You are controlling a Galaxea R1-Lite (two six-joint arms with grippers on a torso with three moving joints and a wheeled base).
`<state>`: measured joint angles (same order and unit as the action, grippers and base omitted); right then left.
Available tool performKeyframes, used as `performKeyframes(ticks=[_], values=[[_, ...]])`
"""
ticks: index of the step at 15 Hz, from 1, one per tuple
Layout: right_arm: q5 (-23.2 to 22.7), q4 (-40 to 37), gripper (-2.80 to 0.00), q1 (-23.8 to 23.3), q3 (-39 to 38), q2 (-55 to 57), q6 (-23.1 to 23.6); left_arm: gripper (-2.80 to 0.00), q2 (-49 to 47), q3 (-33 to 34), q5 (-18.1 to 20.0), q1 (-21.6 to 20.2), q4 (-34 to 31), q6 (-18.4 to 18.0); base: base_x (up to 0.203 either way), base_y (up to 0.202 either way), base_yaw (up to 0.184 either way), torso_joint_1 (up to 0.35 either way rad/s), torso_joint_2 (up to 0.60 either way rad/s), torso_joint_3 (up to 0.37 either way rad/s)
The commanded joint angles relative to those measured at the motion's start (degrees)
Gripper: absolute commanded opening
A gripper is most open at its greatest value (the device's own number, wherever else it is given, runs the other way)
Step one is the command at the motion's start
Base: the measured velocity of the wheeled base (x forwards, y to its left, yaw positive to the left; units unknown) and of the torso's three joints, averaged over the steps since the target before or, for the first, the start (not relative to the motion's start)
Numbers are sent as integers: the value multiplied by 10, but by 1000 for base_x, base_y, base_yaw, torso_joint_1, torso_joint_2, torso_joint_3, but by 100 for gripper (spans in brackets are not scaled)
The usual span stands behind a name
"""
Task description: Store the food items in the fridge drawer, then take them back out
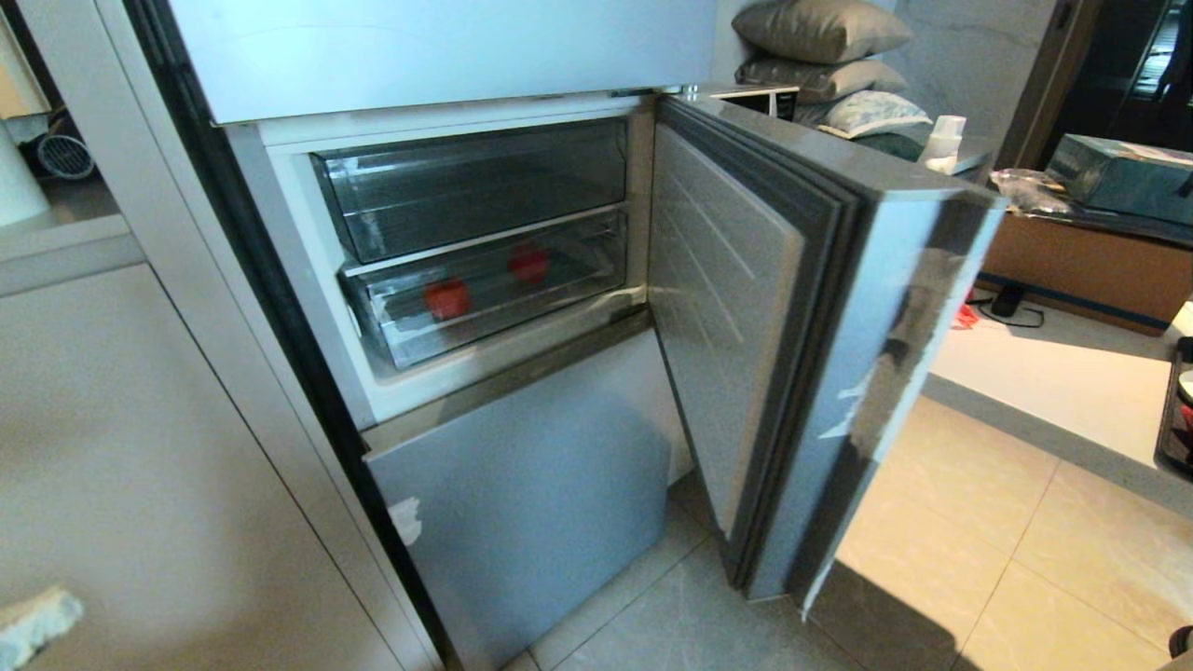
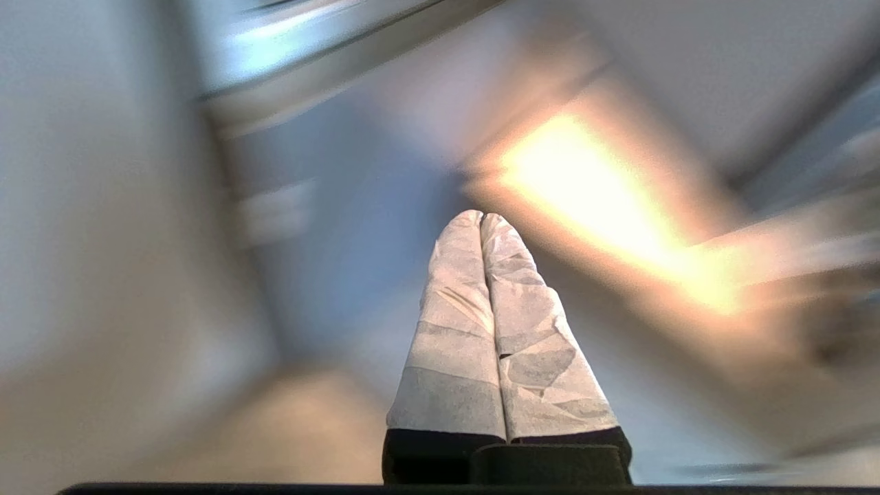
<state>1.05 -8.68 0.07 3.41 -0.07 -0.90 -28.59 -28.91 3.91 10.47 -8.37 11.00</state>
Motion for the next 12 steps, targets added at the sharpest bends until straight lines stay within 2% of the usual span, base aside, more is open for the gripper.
performKeyframes(ticks=[1, 3, 4, 5, 7, 8, 11, 12], values=[[0, 0, -280, 0, 0, 1, -1, -280, 123, 124, -107, -4, 2, -114, 0, 0, 0, 0, 0, 0], [1, -1, -280, 0, 1, 1, -3, -280, 124, 226, -139, -6, 48, -132, 0, 0, 0, 0, 0, 0], [0, -1, -280, 0, 0, 1, -2, -280, 121, 254, -133, -7, 44, -138, 0, 0, 0, 0, 0, 0], [0, -1, -280, 0, 0, 1, -2, -280, 120, 258, -120, -8, 22, -142, 0, 0, 0, 0, 0, 0], [0, -1, -280, 0, 0, 1, -1, -280, 123, 222, -68, -12, -67, -150, 0, 0, 0, 0, 0, 0], [0, -1, -280, 0, 0, 1, -1, -280, 123, 218, -64, -27, -74, -153, 0, 0, 0, 0, 0, 0], [1, -1, -280, 0, 1, 1, -2, -280, 126, 219, -55, -123, -73, -169, 0, 0, 0, 0, 0, 0], [0, -1, -280, 0, 1, 1, -2, -280, 149, 220, -50, -133, -65, -176, 0, 0, 0, 0, 0, 0]])
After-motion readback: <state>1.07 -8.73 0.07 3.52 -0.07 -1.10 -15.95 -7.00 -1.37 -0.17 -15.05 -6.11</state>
